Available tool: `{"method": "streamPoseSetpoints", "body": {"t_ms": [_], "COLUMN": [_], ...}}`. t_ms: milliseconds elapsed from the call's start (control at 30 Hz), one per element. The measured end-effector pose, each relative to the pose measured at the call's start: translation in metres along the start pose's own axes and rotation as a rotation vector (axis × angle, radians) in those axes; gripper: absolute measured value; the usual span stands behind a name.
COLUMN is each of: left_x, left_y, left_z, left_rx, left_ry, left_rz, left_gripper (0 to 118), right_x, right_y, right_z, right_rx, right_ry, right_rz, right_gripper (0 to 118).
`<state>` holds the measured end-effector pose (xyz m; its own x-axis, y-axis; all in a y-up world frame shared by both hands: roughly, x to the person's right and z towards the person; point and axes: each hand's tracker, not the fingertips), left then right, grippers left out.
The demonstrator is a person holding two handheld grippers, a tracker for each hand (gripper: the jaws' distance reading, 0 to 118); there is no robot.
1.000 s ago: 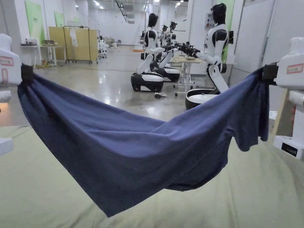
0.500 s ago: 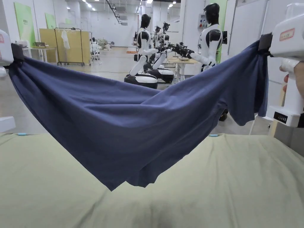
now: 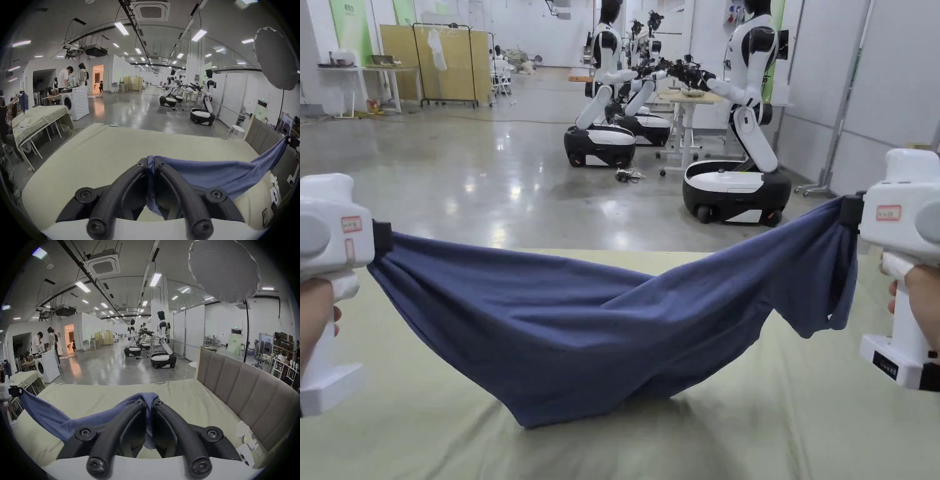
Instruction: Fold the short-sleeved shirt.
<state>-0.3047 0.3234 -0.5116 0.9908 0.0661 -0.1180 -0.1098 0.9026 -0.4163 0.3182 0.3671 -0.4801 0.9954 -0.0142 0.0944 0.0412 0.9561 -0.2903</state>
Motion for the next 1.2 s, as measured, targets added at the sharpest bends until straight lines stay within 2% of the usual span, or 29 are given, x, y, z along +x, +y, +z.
{"method": "streamPoseSetpoints", "body": {"t_ms": [133, 233, 333, 433, 533, 600, 633, 667, 700, 733, 767, 800, 900, 967, 1000, 1033, 1067, 1100, 1133, 1200], "left_x": [-0.007, -0.015, -0.02, -0.026, -0.035, -0.027, -0.022, -0.018, -0.009, -0.001, 0.008, 0.015, 0.042, 0.055, 0.06, 0.065, 0.063, 0.059, 0.051, 0.031], "left_y": [-0.063, -0.131, -0.209, -0.279, -0.317, -0.315, -0.309, -0.296, -0.285, -0.273, -0.257, -0.244, -0.223, -0.219, -0.218, -0.217, -0.218, -0.219, -0.218, -0.216], "left_z": [0.065, 0.105, 0.133, 0.139, 0.137, 0.146, 0.151, 0.157, 0.171, 0.19, 0.205, 0.218, 0.245, 0.25, 0.251, 0.251, 0.244, 0.24, 0.24, 0.238], "left_rx": [-0.046, -0.145, -0.325, -0.453, -0.511, -0.462, -0.446, -0.408, -0.329, -0.22, -0.127, -0.053, 0.166, 0.213, 0.209, 0.199, 0.168, 0.126, 0.098, 0.035], "left_ry": [-0.044, -0.075, -0.115, -0.074, -0.063, -0.063, -0.049, -0.021, -0.016, -0.033, -0.029, -0.033, -0.099, -0.061, -0.079, -0.073, -0.046, -0.042, -0.124, -0.125], "left_rz": [-0.022, -0.113, -0.094, -0.092, 0.005, -0.003, -0.039, -0.102, -0.149, -0.18, -0.185, -0.176, -0.163, -0.173, -0.188, -0.195, -0.216, -0.221, -0.179, -0.123], "left_gripper": [5, 5, 5, 5, 5, 8, 28, 65, 103, 117, 114, 113, 114, 108, 90, 38, 0, 0, 0, 0], "right_x": [0.021, 0.029, 0.034, 0.035, 0.045, 0.049, 0.051, 0.052, 0.047, 0.039, 0.028, 0.018, -0.019, -0.042, -0.05, -0.059, -0.068, -0.077, -0.081, -0.084], "right_y": [-0.055, -0.116, -0.186, -0.26, -0.316, -0.325, -0.324, -0.315, -0.303, -0.287, -0.267, -0.252, -0.223, -0.216, -0.216, -0.218, -0.219, -0.22, -0.223, -0.224], "right_z": [0.064, 0.11, 0.139, 0.15, 0.14, 0.138, 0.138, 0.141, 0.148, 0.159, 0.175, 0.184, 0.201, 0.204, 0.205, 0.204, 0.202, 0.198, 0.2, 0.197], "right_rx": [-0.014, -0.063, -0.181, -0.309, -0.418, -0.445, -0.457, -0.436, -0.399, -0.326, -0.214, -0.132, -0.006, 0.043, 0.067, 0.084, 0.074, 0.08, 0.093, 0.044], "right_ry": [0.041, 0.065, 0.085, 0.086, 0.064, 0.045, 0.048, 0.055, 0.058, 0.068, 0.094, 0.125, 0.205, 0.226, 0.257, 0.265, 0.245, 0.182, 0.205, 0.309], "right_rz": [0.015, 0.056, 0.1, 0.141, 0.117, 0.075, 0.057, 0.047, 0.061, 0.104, 0.117, 0.103, 0.042, 0.051, 0.049, 0.043, 0.052, 0.091, 0.09, 0.05], "right_gripper": [10, 10, 10, 10, 10, 10, 18, 37, 63, 92, 97, 97, 97, 96, 87, 46, 7, 3, 3, 3]}}
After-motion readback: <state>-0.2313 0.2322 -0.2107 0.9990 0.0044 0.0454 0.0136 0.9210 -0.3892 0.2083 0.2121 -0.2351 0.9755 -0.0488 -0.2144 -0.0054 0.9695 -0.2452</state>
